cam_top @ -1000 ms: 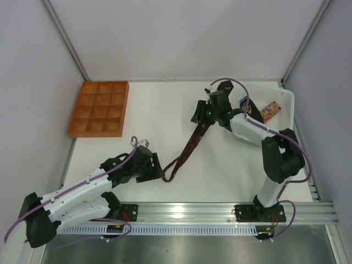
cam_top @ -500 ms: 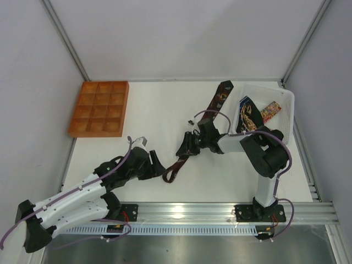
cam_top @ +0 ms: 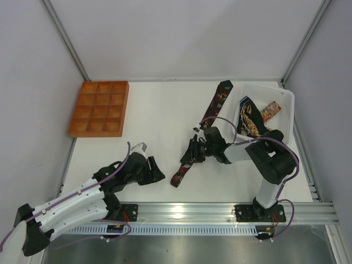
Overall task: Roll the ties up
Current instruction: Flatten the tie
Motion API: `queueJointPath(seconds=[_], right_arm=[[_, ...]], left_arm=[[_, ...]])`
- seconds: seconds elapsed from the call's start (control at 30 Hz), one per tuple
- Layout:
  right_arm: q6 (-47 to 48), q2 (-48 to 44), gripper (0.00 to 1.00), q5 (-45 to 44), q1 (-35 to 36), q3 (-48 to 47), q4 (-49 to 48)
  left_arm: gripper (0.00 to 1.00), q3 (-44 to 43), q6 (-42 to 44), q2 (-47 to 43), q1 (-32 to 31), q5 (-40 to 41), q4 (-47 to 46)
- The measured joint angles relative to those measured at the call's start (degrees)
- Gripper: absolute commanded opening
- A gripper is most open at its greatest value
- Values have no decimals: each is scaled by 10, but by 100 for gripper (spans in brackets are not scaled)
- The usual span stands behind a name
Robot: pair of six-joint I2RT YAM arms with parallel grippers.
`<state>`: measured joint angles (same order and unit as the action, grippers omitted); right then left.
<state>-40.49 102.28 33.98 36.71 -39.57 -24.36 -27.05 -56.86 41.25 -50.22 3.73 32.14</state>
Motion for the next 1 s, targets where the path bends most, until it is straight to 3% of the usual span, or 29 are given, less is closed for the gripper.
queueJointPath(seconds=[0.23, 0.47, 0.6, 0.87, 1.0], right_arm=[[54, -133, 52, -75, 15, -4, 115], [84, -202, 47, -217, -74, -41, 233], [108, -158, 43, -300, -111, -141, 273], [149, 20, 39, -375, -150, -377, 315], [157, 98, 31, -434, -162, -454, 337]], left_arm=[[59, 9, -1, 10, -8, -14, -15], [47, 9, 10, 68, -14, -31, -65], [47, -13, 21, 118, -23, -45, -101], [43, -47, 30, 248, -29, -56, -170], [44, -47, 30, 269, -30, -55, -179]])
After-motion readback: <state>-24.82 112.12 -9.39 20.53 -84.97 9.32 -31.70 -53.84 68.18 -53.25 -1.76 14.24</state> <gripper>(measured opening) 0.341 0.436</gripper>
